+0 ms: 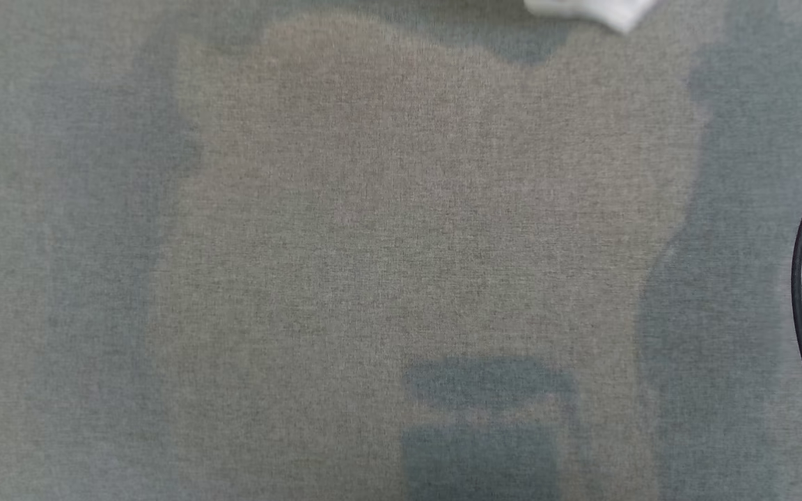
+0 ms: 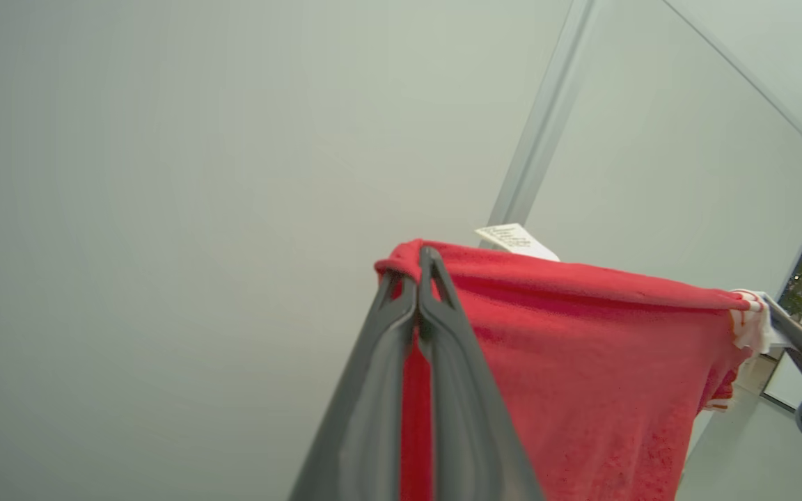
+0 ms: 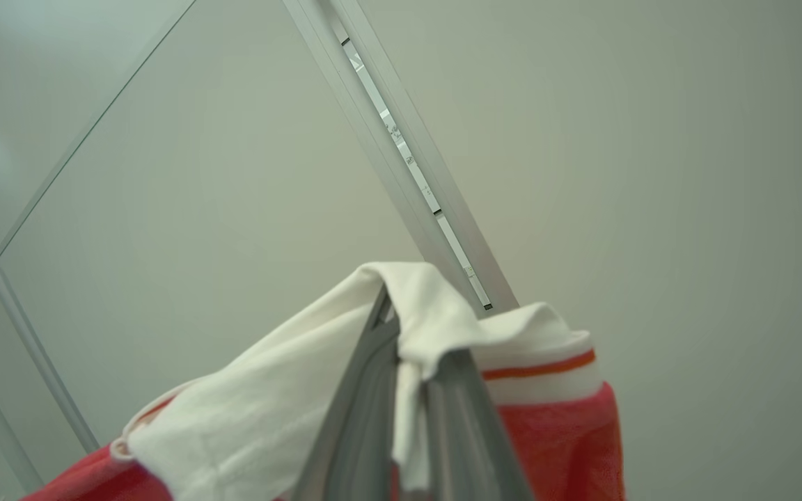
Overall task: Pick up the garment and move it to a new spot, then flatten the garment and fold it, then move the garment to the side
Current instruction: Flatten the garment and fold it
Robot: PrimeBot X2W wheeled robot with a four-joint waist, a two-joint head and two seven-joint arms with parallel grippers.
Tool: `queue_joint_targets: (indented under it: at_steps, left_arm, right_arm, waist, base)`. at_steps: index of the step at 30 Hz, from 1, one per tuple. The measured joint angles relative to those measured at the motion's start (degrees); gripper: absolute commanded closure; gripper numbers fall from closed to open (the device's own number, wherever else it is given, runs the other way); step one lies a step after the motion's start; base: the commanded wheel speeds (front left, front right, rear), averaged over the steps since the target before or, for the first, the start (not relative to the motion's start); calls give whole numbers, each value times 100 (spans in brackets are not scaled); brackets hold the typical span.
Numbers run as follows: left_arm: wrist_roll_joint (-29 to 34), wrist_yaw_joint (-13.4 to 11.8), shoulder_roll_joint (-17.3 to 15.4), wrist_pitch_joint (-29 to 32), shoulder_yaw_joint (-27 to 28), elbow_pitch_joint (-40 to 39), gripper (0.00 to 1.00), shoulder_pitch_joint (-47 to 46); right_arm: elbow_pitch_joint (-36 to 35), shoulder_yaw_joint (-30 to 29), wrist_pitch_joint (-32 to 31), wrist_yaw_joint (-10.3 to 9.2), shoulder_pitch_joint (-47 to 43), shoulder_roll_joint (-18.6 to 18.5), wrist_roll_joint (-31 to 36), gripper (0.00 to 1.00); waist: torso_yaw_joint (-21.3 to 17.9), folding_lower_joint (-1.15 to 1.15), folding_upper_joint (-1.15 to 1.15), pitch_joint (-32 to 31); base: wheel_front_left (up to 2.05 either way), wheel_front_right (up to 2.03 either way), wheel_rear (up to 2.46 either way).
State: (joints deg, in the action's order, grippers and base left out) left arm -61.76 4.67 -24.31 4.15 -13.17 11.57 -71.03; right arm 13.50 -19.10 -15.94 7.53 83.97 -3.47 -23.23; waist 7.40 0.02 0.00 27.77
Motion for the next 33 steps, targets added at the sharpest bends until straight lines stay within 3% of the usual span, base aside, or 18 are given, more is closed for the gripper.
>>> queue_joint_targets:
  at_steps: [6,13,16,20,27,33]
  left_arm:
    - [875,247,194,-1140,-525,1577,100,-1060]
    - [436,271,224,-1694,-1486,2205,100,-503]
    - [246,271,144,-1836,-2005,2041,100,95]
    - [170,271,-134,-1894,-2287,1516,100,911]
    - [1044,272,-257,-1916,-1806,505,100,3269]
    - [1485,285,33,-1917,-1006,-376,100,5615]
  right_arm:
    - [1281,359,901,-1,679,67,102,100]
    - [1715,686,1358,-4,-293,33,-248,100]
    - [1358,956,1508,-3,-1018,-77,-642,100]
    - [383,1181,1566,-3,-2387,-357,-1257,100]
    - [-1031,1467,1844,-5,-5475,-652,-1764,100]
    - [-1627,1555,2084,-1,-7719,-626,-1859,100]
  waist:
    - [29,0,0,652]
    - [-144,-1,0,1063]
    - [-226,0,0,1118]
    - [-254,-1,0,1018]
    - [-229,-2,0,524]
    - [-230,-2,0,-241]
  base:
    - [0,0,0]
    - [0,0,0]
    - [0,0,0]
    - [0,0,0]
    - [0,0,0]
    - [0,0,0]
